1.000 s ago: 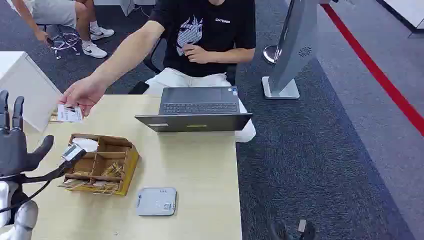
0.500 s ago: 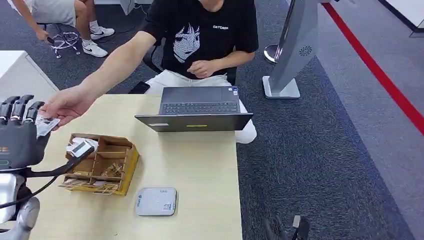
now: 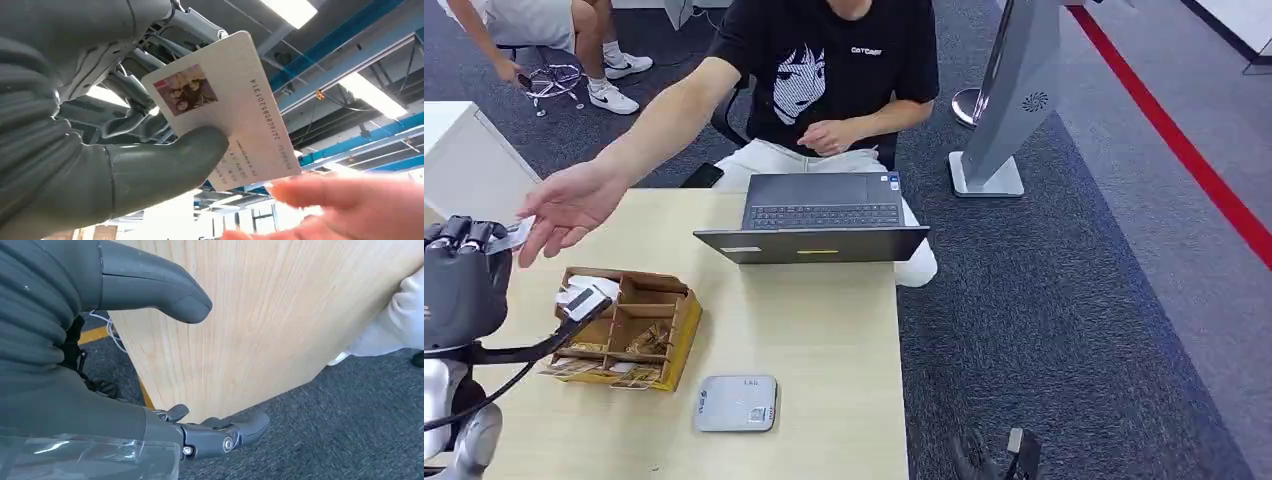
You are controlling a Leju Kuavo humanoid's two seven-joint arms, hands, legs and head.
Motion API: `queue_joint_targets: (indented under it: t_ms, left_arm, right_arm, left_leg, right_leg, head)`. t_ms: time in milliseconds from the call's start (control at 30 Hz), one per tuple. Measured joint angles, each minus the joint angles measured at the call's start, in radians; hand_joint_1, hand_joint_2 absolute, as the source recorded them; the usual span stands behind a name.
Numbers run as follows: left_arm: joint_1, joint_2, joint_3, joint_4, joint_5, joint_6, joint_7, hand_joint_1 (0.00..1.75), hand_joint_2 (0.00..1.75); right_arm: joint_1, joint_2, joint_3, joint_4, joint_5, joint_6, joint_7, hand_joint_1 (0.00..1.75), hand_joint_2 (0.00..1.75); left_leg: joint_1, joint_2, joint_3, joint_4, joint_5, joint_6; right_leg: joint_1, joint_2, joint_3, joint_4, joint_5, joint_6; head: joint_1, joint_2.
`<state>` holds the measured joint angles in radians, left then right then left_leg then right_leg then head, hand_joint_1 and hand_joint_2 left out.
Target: Pass the card to the sensor for recognition and then transmit it.
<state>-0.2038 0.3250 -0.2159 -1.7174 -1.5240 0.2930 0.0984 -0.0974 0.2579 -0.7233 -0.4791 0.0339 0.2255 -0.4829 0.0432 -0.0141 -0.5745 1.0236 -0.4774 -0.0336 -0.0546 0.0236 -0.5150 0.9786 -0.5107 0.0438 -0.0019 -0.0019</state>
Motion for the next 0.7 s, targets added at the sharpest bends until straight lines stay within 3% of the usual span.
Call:
queue_joint_targets:
  t_ms: [367,467,700]
  left_arm:
    - [0.015,-0.001,0.000,-0.004,0.000,0.012,-0.001,1.75,1.75]
    - [0.051,-0.010,-0.002,-0.023,0.011,0.049,-0.037,1.75,1.75]
    - [0.215,-0.080,-0.160,-0.071,-0.006,0.123,-0.124,1.75,1.75]
  right_arm:
    - [0.000,0.000,0.001,0.000,-0.013,0.000,0.003,0.00,1.75]
    - [0.000,0.000,0.001,-0.002,-0.023,-0.002,0.004,0.00,1.75]
    - [0.004,0.002,0.000,-0.023,-0.061,-0.013,0.014,0.00,1.75]
  left_leg:
    - [0.000,0.000,0.000,0.000,0.000,0.000]
    - [0.000,0.001,0.000,0.000,0.000,0.000]
    - [-0.001,0.001,0.000,0.000,-0.002,0.001]
  right_leg:
    - [0.000,0.000,0.000,0.000,0.000,0.000]
    - [0.000,0.001,0.000,0.000,0.000,0.000]
    - [-0.001,0.001,-0.001,-0.002,0.000,0.000]
  head:
    - [0.000,0.000]
    - [0.000,0.000]
    - [0.000,0.000]
